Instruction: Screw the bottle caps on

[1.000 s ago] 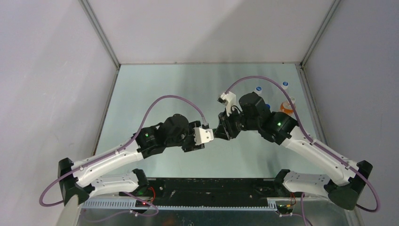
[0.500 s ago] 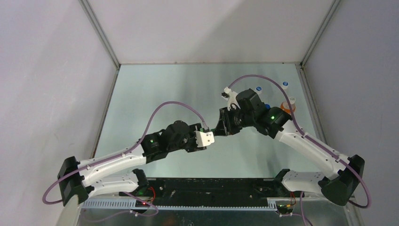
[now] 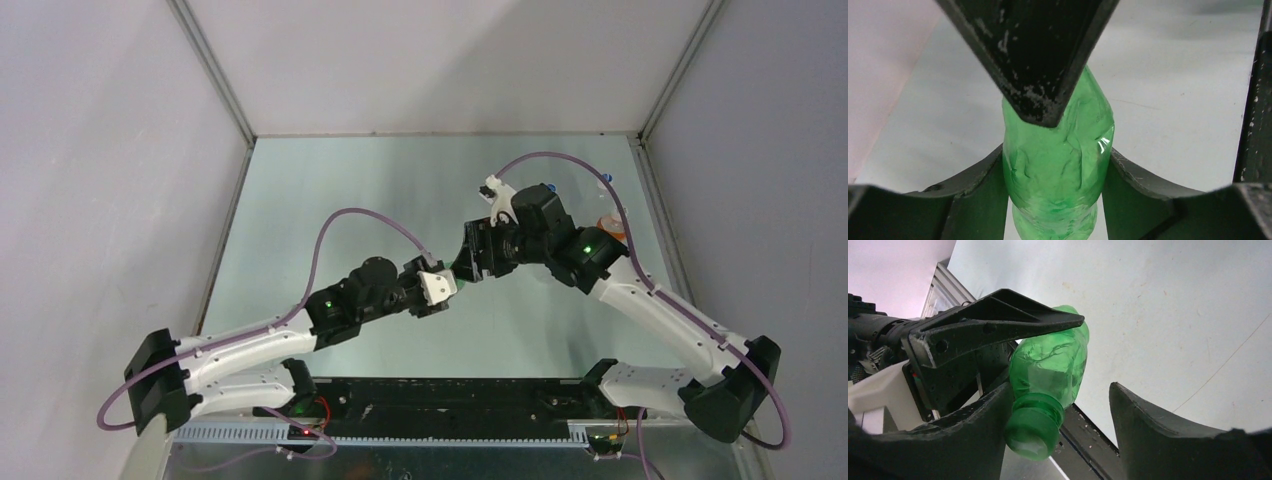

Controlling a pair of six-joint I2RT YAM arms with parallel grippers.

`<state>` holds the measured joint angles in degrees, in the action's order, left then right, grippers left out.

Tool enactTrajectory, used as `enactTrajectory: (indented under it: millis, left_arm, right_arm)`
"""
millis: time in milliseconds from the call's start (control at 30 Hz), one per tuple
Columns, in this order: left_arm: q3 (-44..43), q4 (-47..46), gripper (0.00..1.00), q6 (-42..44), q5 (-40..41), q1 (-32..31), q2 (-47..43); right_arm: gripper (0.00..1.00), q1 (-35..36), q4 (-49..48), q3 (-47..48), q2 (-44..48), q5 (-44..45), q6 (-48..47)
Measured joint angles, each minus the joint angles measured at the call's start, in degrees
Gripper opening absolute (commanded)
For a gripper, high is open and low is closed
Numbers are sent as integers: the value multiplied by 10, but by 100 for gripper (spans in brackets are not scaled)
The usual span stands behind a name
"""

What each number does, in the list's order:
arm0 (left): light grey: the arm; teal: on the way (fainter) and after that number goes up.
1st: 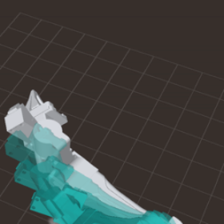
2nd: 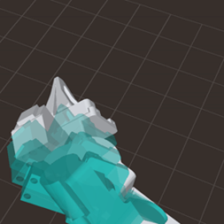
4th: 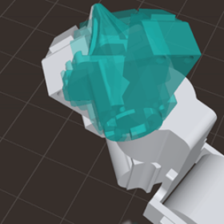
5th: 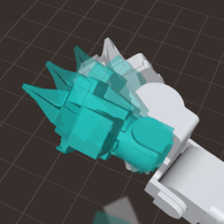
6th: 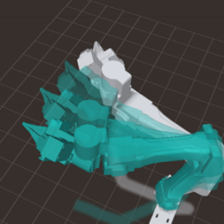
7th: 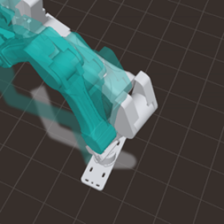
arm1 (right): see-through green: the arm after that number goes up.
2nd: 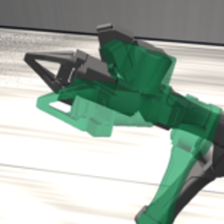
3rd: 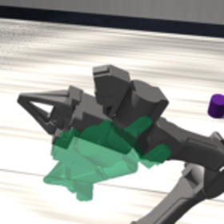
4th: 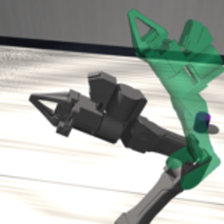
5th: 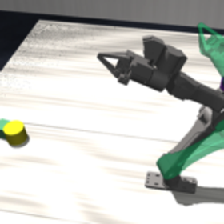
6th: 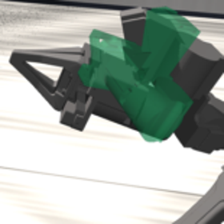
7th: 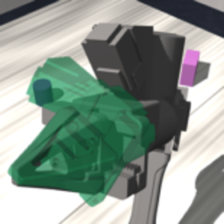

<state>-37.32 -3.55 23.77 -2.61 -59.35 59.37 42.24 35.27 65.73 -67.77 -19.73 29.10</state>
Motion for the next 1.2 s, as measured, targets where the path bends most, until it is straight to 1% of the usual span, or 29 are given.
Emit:
enactTrajectory:
  millis: [200,367,467,567,733,800,867,967,1200]
  left_arm:
    - [15,-28,0,-37,-35,28,0]
    - [30,-28,0,-66,-61,46,6]
    - [31,-25,0,-79,-82,52,9]
    - [31,-17,0,-86,-113,58,9]
    - [14,47,0,-81,-174,71,9]
    - [-4,77,0,-73,-194,73,9]
    - [-22,104,0,-66,-210,73,9]
    - [-47,136,0,-52,-233,73,12]
    - [-72,186,0,-29,-254,73,23]
  right_arm:
    - [76,-10,-3,-3,29,5,-35]
    - [76,-17,-9,-3,66,-17,-84]
    - [74,-20,-13,-3,83,-42,-125]
    - [71,-23,-9,-3,97,-75,-203]
    - [61,-24,34,-3,115,-120,-378]
    - [60,-22,56,-3,117,-133,-437]
    - [59,-18,75,-2,115,-142,-477]
    - [59,-6,92,-1,110,-155,-523]
    - [57,18,101,12,95,-165,-569]
